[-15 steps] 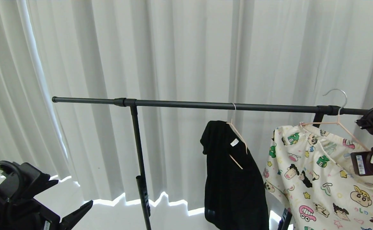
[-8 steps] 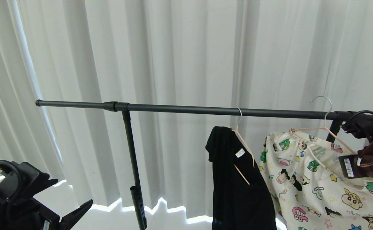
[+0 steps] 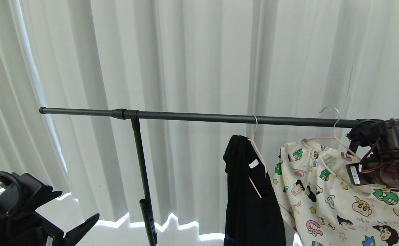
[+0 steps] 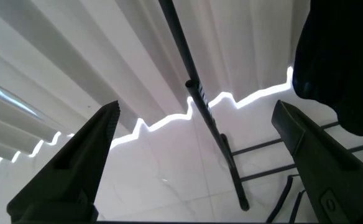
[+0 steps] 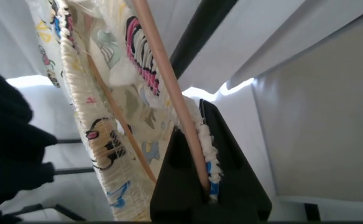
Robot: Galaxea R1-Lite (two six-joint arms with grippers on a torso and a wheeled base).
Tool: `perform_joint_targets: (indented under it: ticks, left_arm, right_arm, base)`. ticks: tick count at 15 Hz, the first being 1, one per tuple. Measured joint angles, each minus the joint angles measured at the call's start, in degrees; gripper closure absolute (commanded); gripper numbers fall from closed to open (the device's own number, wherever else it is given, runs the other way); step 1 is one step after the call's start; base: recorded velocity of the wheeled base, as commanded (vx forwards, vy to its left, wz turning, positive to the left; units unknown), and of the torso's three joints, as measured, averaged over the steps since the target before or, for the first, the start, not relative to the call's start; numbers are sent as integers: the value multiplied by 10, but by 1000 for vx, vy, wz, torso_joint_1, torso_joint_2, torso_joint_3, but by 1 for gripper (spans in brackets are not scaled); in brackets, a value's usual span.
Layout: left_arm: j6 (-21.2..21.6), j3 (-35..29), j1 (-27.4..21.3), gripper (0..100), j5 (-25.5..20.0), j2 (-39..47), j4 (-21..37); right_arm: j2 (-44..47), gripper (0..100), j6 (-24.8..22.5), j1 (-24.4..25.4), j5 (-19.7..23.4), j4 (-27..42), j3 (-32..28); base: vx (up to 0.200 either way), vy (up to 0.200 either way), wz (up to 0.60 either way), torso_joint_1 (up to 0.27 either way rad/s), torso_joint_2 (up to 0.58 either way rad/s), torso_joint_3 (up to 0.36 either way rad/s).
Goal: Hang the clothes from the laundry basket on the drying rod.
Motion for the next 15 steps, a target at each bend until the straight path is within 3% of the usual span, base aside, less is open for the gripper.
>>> perform_joint_targets:
  ticks: [8,9,15]
  left_arm:
    - [0,6,-7,0,0,-20,0]
    - [0,6,-7,0,0,-21,0]
    - [-5,6,-2,0,0,-26,0]
  right_arm:
    - [60,100,1,38,-13,-15,-7]
    - [60,0,1,39,-13,-15,-7]
    - [-4,0,53,66,-14,-2,-5]
  base:
    - [0,0,0,0,0,0]
    - [0,0,0,0,0,0]
    - [0,0,0,0,0,0]
